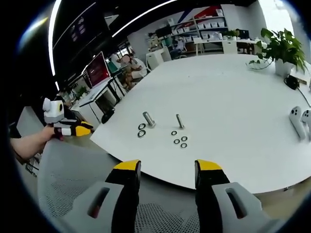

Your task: Place the washer onto the threaded stud by aligning its center hole with the stud, sliding it down to the base, and recovering from edge contact or off-axis alignment until the washer reaches the visible bottom stop.

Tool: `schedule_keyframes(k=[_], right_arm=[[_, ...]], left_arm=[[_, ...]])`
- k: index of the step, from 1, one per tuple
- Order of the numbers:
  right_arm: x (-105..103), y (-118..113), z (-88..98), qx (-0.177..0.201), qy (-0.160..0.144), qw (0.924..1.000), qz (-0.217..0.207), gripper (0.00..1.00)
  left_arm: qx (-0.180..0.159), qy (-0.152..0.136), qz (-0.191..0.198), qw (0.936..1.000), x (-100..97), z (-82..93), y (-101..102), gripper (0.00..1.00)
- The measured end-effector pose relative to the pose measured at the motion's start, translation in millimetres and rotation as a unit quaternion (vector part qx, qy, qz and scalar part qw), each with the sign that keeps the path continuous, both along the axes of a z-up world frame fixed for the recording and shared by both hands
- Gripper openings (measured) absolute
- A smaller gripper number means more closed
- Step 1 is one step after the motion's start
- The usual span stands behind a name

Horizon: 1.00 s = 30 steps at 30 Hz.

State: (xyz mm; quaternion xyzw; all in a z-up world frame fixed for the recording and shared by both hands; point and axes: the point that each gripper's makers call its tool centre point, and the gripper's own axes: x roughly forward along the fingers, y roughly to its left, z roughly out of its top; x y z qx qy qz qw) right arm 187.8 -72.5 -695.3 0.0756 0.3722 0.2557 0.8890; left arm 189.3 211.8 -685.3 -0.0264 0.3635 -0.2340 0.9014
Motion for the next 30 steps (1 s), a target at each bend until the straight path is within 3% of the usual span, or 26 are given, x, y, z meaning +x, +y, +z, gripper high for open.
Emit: schedule_keyframes(k=[5,14,19,24,30], right_arm=[[-0.7,0.1,-0.6,-0.001,0.001,1.0000,0.002,0.47],[-0.3,0.6,2.0,0.002,-0.005,1.0000,0.002,0.47],[-0.2,0.2,2.2,0.002,-0.005,1.0000,0.000,0.47],[-0.2,0.6,2.3,0.002,-0.005,1.0000,0.001,0.47],[0.0,0.7,2.3,0.003,-0.005,1.0000,-0.001,0.47]], left_arm=[[-0.014,0.008,0.005,0.9999,7.1,7.9,-3.1,0.27],[0.033,0.022,-0.034,0.9987,17.7,3.2,-19.6,0.29],[0.050,0.063,-0.055,0.9952,20.3,-14.7,-25.0,0.30],[0.051,0.069,-0.059,0.9946,30.5,-21.1,-35.8,0.32],[0.072,0.093,-0.075,0.9902,39.0,-44.1,-46.1,0.32]])
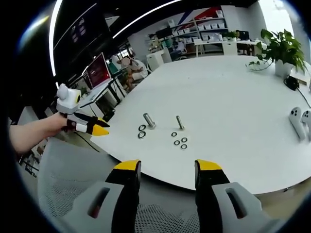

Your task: Place the washer onto the threaded stud by aligning its center hole with the stud, sliding it down to the base, and recovering from edge contact or off-axis alignment until the washer reaches the visible bottom stop.

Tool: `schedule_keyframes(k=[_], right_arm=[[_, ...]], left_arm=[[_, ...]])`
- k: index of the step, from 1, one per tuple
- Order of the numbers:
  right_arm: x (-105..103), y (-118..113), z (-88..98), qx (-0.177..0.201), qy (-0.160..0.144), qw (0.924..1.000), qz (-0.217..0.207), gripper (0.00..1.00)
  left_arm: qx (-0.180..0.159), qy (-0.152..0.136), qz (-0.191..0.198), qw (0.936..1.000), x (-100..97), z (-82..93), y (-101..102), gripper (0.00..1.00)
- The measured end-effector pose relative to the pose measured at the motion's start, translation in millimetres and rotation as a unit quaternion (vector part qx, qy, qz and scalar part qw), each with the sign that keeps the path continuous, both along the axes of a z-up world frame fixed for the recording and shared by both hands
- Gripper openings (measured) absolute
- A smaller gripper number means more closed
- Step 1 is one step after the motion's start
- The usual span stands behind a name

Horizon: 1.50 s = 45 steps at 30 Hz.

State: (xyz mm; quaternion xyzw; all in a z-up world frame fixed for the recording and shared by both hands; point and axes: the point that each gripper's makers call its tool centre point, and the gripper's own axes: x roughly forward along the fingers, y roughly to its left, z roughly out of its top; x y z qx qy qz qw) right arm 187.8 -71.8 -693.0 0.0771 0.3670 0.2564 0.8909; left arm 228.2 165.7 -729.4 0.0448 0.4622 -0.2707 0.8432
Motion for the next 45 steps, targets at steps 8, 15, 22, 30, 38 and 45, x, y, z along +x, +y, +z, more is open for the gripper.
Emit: schedule_keyframes(k=[8,15,22,30,38,45], right_arm=[[-0.7,1.7,0.1,0.000,0.002,1.0000,0.004,0.46],[-0.4,1.9,0.8,0.004,0.002,1.0000,0.003,0.46],[-0.3,2.8,1.8,0.010,0.001,0.9999,0.003,0.46],[0.4,1.9,2.9,0.014,0.000,0.9999,0.001,0.43],[0.6,1.9,2.7,0.016,0.001,0.9999,-0.001,0.45],[1.1,1.8,1.8,0.014,0.002,0.9999,-0.001,0.46]], left_arm=[[0.018,0.028,0.000,0.9994,11.7,-25.4,-5.3,0.33],[0.038,0.048,-0.008,0.9981,20.6,-45.5,-8.8,0.33],[0.037,0.070,0.019,0.9967,34.2,-63.1,-11.2,0.34],[0.036,0.072,0.042,0.9959,46.6,-82.0,-20.5,0.33],[0.076,0.066,0.043,0.9940,55.4,-98.9,-15.6,0.36],[0.091,0.073,0.030,0.9927,65.3,-103.0,-17.5,0.36]])
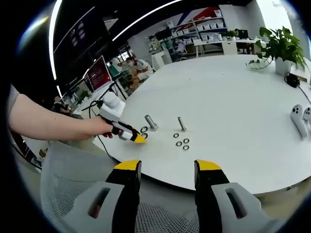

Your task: Place the washer onto the threaded stud by aligning its center hole with the stud, sliding it down to the base, and recovering from edge contact or off-axis alignment until the washer reaches the visible bottom stop.

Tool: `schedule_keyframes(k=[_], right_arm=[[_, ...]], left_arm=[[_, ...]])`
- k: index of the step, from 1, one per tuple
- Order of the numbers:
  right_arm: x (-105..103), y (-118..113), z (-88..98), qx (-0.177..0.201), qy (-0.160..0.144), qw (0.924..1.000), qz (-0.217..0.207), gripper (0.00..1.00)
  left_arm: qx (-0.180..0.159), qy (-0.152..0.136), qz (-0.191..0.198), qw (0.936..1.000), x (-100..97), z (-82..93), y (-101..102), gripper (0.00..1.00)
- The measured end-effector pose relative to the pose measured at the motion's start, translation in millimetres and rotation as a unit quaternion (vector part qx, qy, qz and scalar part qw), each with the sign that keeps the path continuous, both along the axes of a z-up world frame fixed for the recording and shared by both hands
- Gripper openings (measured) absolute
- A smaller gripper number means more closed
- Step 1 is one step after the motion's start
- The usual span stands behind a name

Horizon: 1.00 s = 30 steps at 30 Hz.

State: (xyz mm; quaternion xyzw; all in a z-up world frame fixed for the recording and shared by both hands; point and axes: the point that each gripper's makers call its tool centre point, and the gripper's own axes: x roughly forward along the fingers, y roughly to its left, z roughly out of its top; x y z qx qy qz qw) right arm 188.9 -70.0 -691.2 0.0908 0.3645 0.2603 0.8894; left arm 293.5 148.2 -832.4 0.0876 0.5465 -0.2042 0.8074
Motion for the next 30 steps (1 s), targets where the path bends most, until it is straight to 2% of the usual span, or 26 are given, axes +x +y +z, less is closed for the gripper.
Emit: schedule_keyframes(k=[4,7,9,10,13,15,16,24,28,30], right_arm=[[0.3,0.1,0.2,0.000,0.000,1.0000,0.000,0.46],[0.7,-0.5,0.8,0.002,-0.002,1.0000,-0.004,0.46],[1.1,-0.9,1.0,0.004,-0.002,1.0000,-0.006,0.46],[1.2,-0.8,1.2,0.004,-0.002,1.0000,-0.007,0.46],[1.1,-0.7,0.5,0.003,-0.001,1.0000,-0.005,0.46],[1.6,-1.2,1.0,0.003,-0.003,1.0000,-0.007,0.46],[1.8,-1.4,1.3,0.004,-0.003,1.0000,-0.008,0.46],[2.5,-2.6,1.1,0.004,-0.004,0.9999,-0.012,0.45],[2.9,-3.0,1.4,0.004,-0.005,0.9999,-0.013,0.45],[3.0,-2.9,1.5,0.004,-0.005,0.9999,-0.013,0.45]], left_arm=[[0.003,0.006,0.005,1.0000,3.4,-1.6,1.8,0.37],[0.002,-0.001,0.009,1.0000,5.6,-0.4,-0.9,0.38],[0.010,0.008,-0.003,0.9999,3.2,-4.4,-1.7,0.37],[0.021,0.000,-0.012,0.9997,4.6,-2.3,-0.9,0.36],[0.031,0.001,-0.022,0.9993,7.2,-3.2,0.7,0.34],[0.058,-0.002,-0.055,0.9968,8.1,-4.5,5.6,0.31],[0.046,0.000,-0.048,0.9978,7.4,-5.1,0.7,0.31],[0.052,0.012,-0.059,0.9968,7.4,-4.2,3.7,0.29],[0.056,0.020,-0.057,0.9966,4.8,-4.4,5.0,0.21],[0.056,0.016,-0.059,0.9966,5.1,-3.1,4.4,0.21]])
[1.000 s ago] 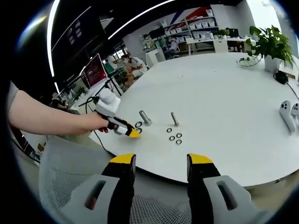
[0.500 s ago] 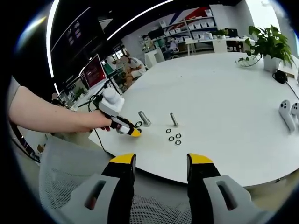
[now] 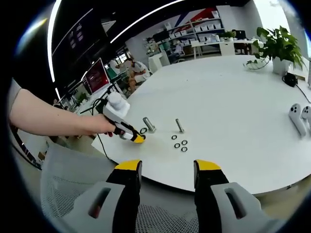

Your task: Place the washer onto the threaded stud by aligning its center hole with the stud, sliding it down to the base, and recovering from edge contact or off-axis alignment until the washer reaches the visible bottom stop.

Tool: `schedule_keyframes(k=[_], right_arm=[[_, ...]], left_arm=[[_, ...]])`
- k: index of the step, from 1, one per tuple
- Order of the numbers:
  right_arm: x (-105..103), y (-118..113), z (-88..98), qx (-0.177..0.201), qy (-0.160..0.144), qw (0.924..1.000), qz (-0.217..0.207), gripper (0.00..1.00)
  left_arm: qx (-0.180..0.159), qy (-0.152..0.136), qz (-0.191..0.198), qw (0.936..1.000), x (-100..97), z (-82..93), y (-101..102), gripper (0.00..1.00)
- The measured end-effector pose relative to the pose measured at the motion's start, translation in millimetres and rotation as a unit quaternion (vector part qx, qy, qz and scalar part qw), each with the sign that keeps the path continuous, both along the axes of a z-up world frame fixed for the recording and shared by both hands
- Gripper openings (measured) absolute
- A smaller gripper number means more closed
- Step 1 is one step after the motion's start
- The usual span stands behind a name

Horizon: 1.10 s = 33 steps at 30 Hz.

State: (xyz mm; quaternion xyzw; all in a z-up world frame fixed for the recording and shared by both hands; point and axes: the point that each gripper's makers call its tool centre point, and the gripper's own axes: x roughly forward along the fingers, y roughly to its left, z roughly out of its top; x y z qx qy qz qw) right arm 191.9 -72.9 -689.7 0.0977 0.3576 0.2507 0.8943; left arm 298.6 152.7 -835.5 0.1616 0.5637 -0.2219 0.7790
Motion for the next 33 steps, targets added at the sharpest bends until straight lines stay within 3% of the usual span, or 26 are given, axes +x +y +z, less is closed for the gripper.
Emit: schedule_keyframes(k=[7,14,21,33], right_arm=[[-0.1,-0.4,-0.1,0.000,0.000,1.0000,0.000,0.45],[-0.2,-0.3,0.2,0.000,0.000,1.0000,0.000,0.45],[-0.9,0.3,-0.6,-0.002,0.002,1.0000,0.004,0.45],[-1.3,0.7,-0.7,-0.002,0.002,1.0000,0.006,0.43]], left_arm=[[0.003,0.005,0.003,1.0000,-7.1,0.3,-1.3,0.21],[0.032,0.039,-0.062,0.9968,-28.8,-2.4,-0.6,0.21],[0.044,0.058,-0.073,0.9947,-38.4,-2.6,-1.1,0.21],[0.046,0.063,-0.082,0.9936,-45.7,-3.8,0.3,0.21]])
